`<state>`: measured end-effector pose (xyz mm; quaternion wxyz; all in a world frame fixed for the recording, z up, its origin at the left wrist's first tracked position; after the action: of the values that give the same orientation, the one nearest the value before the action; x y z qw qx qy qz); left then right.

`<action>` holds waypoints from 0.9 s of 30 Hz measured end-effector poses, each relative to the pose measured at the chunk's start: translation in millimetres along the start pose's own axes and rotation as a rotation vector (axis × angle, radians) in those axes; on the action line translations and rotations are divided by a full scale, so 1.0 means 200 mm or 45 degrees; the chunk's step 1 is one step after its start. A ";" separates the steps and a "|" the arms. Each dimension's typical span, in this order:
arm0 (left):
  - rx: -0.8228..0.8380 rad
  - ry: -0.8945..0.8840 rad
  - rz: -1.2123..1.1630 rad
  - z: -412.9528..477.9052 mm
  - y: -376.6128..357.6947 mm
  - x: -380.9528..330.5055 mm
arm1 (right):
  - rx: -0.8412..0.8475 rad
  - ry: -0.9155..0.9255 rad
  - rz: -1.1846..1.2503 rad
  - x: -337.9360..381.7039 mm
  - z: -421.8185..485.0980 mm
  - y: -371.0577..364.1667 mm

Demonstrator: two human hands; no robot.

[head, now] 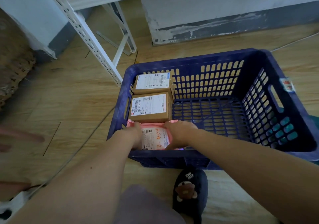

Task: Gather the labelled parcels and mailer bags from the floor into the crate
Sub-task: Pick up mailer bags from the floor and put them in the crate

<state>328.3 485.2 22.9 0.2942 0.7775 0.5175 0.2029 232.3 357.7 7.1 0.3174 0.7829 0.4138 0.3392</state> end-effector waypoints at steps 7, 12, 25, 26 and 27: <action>0.046 -0.132 0.340 -0.06 0.04 -0.07 | -0.057 -0.001 -0.121 0.02 -0.04 0.03; -0.146 -0.239 0.537 -0.19 0.25 -0.20 | -0.107 -0.030 0.126 -0.04 -0.13 0.14; -0.543 -0.915 0.343 -0.53 0.43 -0.94 | -0.551 -0.359 0.497 -0.64 -0.79 0.62; -0.570 -0.971 0.358 -0.58 0.42 -1.02 | -0.581 -0.380 0.497 -0.68 -0.84 0.63; -0.587 -1.033 0.369 -0.63 0.40 -1.11 | -0.620 -0.410 0.470 -0.72 -0.91 0.64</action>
<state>220.4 287.7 168.7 0.6053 0.7726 0.1890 0.0320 82.3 214.3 170.6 0.4894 0.7894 0.1167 0.3518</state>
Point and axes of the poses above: each hand's wrist, its own z-axis towards the middle knuckle, its own y-axis out of the back of the hand, x = y × z, the point moved 4 cm from there along z, towards the middle knuckle, and after that the axes turned 9 degrees about -y, right-handed, at the moved point
